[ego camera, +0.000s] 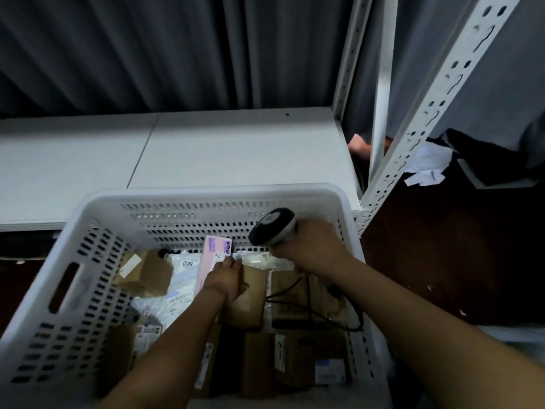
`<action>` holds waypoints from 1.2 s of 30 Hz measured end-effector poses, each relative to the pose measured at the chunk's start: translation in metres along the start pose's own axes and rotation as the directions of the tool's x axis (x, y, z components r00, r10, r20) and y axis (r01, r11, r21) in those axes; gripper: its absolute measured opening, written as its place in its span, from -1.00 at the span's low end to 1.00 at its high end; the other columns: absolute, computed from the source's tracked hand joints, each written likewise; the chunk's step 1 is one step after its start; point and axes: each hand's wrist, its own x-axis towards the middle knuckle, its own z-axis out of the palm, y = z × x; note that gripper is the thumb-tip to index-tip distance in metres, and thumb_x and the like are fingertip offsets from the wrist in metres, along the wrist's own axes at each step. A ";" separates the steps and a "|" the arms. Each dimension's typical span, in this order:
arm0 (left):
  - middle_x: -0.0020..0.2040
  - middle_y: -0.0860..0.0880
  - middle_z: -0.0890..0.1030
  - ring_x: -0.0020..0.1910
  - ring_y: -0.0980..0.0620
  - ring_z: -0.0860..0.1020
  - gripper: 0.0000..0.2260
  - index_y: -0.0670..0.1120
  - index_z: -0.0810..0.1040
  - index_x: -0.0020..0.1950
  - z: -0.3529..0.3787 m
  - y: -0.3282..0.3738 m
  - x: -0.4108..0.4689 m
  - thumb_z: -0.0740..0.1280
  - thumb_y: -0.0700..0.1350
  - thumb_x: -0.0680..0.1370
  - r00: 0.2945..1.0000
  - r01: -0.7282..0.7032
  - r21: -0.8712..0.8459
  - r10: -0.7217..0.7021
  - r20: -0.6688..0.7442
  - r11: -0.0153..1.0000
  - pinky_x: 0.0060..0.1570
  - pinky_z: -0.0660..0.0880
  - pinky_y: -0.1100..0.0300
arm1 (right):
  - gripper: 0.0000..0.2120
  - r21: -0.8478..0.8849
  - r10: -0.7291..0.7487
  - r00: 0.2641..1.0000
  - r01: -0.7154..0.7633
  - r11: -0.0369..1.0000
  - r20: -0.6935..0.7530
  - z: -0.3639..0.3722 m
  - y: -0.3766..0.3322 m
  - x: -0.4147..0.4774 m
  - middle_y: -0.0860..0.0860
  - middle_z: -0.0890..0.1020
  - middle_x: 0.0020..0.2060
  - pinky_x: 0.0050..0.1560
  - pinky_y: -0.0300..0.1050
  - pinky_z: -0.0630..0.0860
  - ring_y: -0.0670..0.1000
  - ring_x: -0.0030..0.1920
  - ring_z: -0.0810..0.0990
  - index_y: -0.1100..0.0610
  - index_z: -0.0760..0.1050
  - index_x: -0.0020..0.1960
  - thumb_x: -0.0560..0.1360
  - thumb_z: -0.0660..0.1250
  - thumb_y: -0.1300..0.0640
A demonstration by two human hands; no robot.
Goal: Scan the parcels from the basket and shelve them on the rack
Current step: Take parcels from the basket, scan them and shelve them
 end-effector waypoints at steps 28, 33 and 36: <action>0.17 0.02 0.56 0.13 -0.06 0.50 -0.27 0.11 0.39 0.29 0.001 -0.026 -0.046 0.42 0.20 0.13 0.981 -0.176 -0.413 0.123 -0.152 0.894 0.15 0.39 0.11 | -0.70 0.077 -0.015 0.999 0.018 0.997 -0.039 -0.003 0.001 -0.028 0.04 0.55 -0.51 -0.16 -0.04 0.59 -0.11 -0.54 0.49 0.16 0.47 -0.38 0.43 0.45 0.06; 0.27 0.02 0.49 0.21 -0.06 0.44 -0.12 0.14 0.31 0.44 -0.028 -0.027 -0.080 0.46 0.26 0.14 0.939 -0.166 -0.514 -0.024 -0.342 0.842 0.23 0.42 0.02 | -0.78 0.140 -0.007 0.999 0.011 0.990 -0.034 -0.009 -0.010 -0.025 -0.01 0.58 -0.54 -0.26 -0.11 0.61 -0.06 -0.50 0.58 0.12 0.54 -0.31 0.42 0.46 0.03; 0.25 0.03 0.43 0.20 -0.01 0.43 -0.18 0.09 0.31 0.46 -0.055 -0.027 -0.109 0.60 0.05 0.27 0.869 -0.181 -0.608 -0.163 -0.466 0.773 0.18 0.44 0.08 | -0.86 0.241 -0.002 0.999 0.012 0.971 -0.040 -0.010 -0.021 -0.027 0.06 0.62 -0.48 -0.35 -0.17 0.51 0.02 -0.43 0.62 0.16 0.59 -0.22 0.42 0.44 0.09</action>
